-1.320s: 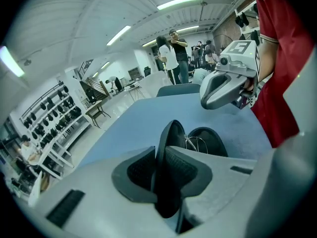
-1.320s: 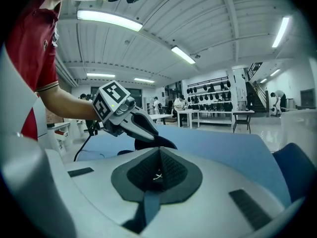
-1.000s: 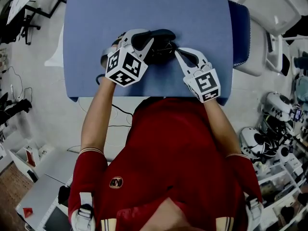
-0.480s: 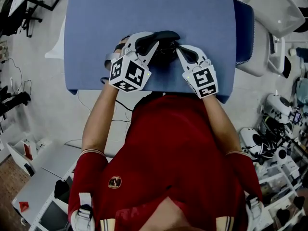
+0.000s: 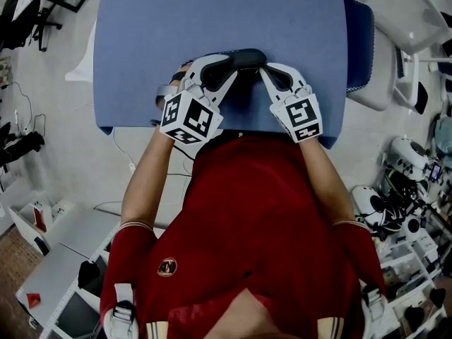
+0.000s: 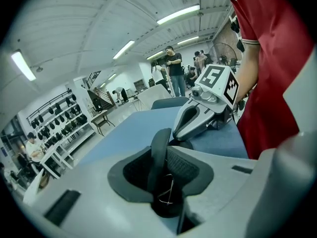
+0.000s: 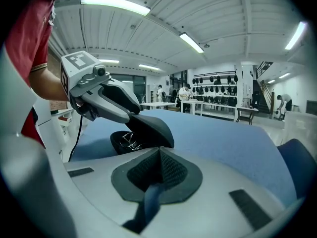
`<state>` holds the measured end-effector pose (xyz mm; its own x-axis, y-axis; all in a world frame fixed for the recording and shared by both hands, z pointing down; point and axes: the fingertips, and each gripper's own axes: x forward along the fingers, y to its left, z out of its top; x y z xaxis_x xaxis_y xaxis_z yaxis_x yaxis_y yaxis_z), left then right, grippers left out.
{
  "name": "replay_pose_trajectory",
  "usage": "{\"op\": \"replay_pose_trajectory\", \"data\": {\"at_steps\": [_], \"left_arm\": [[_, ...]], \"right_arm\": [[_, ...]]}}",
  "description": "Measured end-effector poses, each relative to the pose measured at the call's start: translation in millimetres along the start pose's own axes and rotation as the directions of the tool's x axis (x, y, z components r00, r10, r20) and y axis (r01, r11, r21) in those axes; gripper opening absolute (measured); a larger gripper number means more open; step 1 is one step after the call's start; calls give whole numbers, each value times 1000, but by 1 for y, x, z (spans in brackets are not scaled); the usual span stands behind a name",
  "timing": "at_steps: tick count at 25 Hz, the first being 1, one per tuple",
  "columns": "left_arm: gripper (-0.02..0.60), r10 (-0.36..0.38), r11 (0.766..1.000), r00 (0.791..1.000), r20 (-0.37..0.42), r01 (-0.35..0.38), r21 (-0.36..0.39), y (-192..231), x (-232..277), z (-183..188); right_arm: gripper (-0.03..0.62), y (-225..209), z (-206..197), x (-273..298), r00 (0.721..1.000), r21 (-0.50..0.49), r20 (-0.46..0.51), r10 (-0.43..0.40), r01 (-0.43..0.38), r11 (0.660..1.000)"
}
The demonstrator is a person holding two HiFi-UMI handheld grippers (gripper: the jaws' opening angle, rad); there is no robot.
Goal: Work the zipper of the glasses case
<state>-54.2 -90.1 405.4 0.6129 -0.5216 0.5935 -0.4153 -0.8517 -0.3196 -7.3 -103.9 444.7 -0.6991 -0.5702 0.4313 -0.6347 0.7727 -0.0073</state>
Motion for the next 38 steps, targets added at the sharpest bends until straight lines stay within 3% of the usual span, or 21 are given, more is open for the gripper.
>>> {"op": "replay_pose_trajectory", "data": {"at_steps": [10,12,15,19,25,34,38], "left_arm": [[83,-24,999,1000,5,25,-29,-22,-4,-7],[83,-31,999,1000,2,31,-35,-25,-3,-9],[81,-38,999,999,-4,38,-39,-31,-2,-10],[81,-46,998,999,-12,45,-43,-36,-1,-13],[81,-58,997,998,-23,57,-52,-44,2,-16],[81,-47,996,998,-29,45,-72,-48,4,-15],[81,-43,996,998,-38,40,-81,-49,3,-14]], "right_arm": [[-6,9,-3,-27,997,-42,31,72,-70,997],[44,10,-3,-29,995,-53,28,91,-89,995],[58,12,1,-31,994,-88,27,109,-106,990],[127,23,11,-29,987,-204,19,159,-152,967],[196,35,9,-17,973,-460,-91,214,-232,857],[215,33,-10,-2,962,-692,-207,181,-274,668],[202,31,-10,-3,967,-735,-196,160,-253,629]]}}
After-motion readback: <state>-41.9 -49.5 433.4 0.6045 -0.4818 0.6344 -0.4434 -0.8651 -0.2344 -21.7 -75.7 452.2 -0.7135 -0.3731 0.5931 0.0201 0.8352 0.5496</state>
